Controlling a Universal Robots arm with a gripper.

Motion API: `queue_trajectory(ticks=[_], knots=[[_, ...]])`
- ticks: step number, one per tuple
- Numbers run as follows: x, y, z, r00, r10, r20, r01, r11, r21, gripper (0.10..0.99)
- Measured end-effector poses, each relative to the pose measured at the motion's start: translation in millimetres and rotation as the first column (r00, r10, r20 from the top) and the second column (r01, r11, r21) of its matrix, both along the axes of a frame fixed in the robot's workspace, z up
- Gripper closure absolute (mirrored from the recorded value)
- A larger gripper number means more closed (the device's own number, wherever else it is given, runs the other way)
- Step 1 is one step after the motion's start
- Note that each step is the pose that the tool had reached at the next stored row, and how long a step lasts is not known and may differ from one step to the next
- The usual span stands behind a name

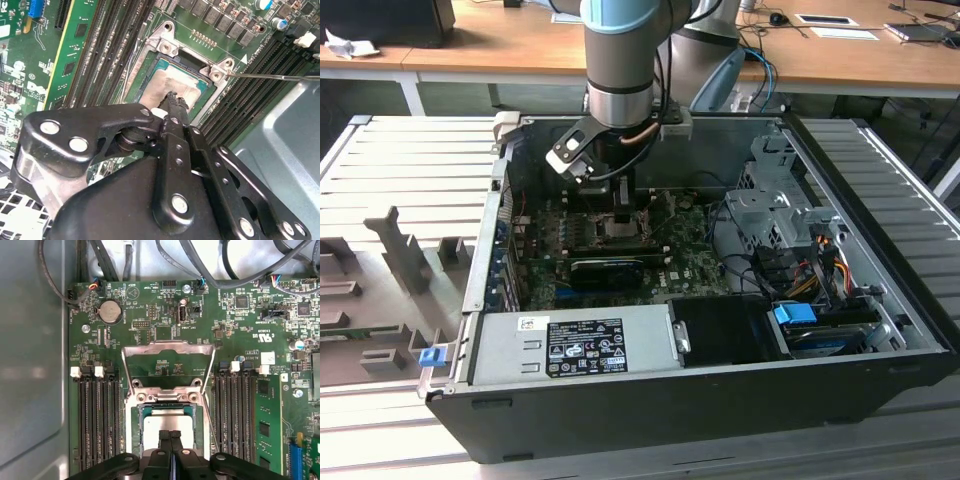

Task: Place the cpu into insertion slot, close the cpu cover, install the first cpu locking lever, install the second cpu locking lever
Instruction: 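Place the cpu into insertion slot, then close the cpu cover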

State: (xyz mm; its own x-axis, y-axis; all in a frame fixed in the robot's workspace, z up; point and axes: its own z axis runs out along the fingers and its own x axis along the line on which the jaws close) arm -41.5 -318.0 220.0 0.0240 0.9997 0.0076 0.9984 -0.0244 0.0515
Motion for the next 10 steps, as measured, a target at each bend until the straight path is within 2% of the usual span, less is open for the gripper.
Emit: queue_trajectory(ticks=[10], knots=[[0.1,0.0,5.2,1.0000,0.000,-0.0005,0.000,1.0000,0.000,0.980]])
